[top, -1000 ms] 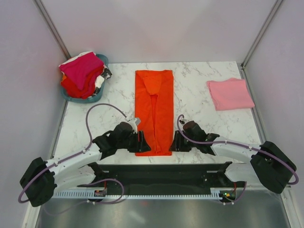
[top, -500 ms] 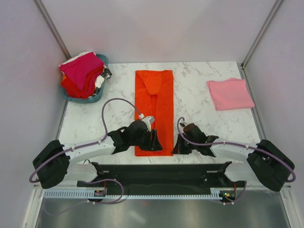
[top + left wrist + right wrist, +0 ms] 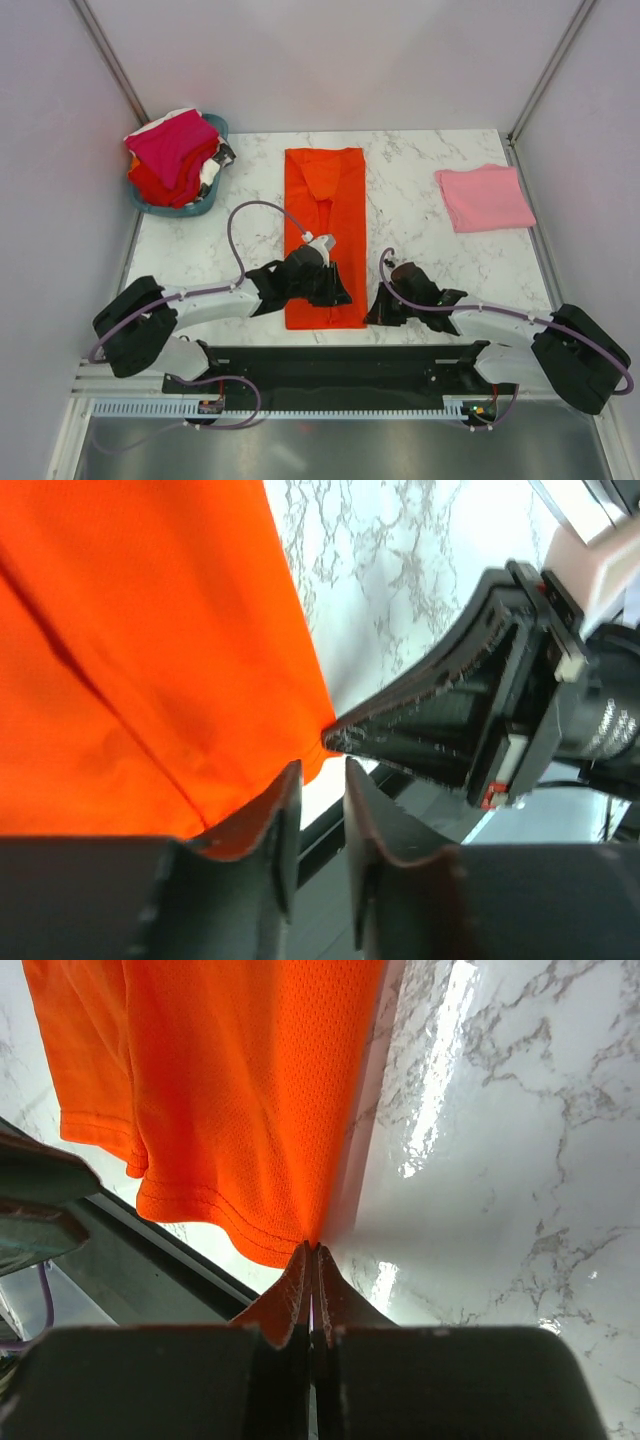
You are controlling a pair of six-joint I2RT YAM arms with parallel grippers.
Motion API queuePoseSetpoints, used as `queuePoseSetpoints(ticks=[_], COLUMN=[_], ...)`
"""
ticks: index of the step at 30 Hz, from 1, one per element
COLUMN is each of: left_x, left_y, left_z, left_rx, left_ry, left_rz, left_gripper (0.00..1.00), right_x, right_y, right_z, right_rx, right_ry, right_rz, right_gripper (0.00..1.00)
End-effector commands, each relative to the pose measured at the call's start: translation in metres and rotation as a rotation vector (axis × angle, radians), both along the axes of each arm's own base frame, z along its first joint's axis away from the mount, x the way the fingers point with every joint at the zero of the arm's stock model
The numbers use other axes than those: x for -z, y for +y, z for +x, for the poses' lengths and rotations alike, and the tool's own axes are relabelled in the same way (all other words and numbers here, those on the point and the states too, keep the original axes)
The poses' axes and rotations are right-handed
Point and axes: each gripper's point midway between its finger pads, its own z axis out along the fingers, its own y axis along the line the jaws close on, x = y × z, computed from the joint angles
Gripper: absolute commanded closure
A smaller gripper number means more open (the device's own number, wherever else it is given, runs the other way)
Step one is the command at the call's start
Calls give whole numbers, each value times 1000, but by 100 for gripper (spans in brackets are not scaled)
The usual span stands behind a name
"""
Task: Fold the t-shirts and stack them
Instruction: Fold the tshirt
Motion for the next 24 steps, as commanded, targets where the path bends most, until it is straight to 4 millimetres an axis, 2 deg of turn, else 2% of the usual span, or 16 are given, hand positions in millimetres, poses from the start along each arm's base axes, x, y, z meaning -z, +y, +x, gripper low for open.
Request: queuePoseSetpoints(ticks=[1, 2, 6, 9, 13, 16, 22, 24], left_x=[-9, -4, 18, 33, 40, 44, 64, 65], left_y=[-23, -23, -19, -9, 12, 25, 37, 39], left_z=[11, 10, 3, -3, -5, -14, -27, -27], left_rx=[-19, -14, -6, -2, -32, -25, -19, -28], left_ry=[-4, 6, 46, 78, 59, 76, 129, 122], left_rz=[-69, -62, -17, 40, 118, 154, 188, 174], left_gripper=[73, 77, 81, 83, 83, 83, 84, 84], right_x=[-4, -3, 1, 2, 3, 5, 4, 6], right_y=[0, -1, -4, -5, -5, -6, -7, -8], right_z=[4, 4, 4, 6, 5, 5, 7, 6], right_rx=[27, 30, 36, 43, 44, 47, 55, 55], right_ry=[-27, -28, -24, -27, -28, -27, -29, -28], right_rz=[11, 10, -4, -9, -13, -19, -20, -25], right_gripper=[100, 100, 100, 100, 100, 100, 100, 100])
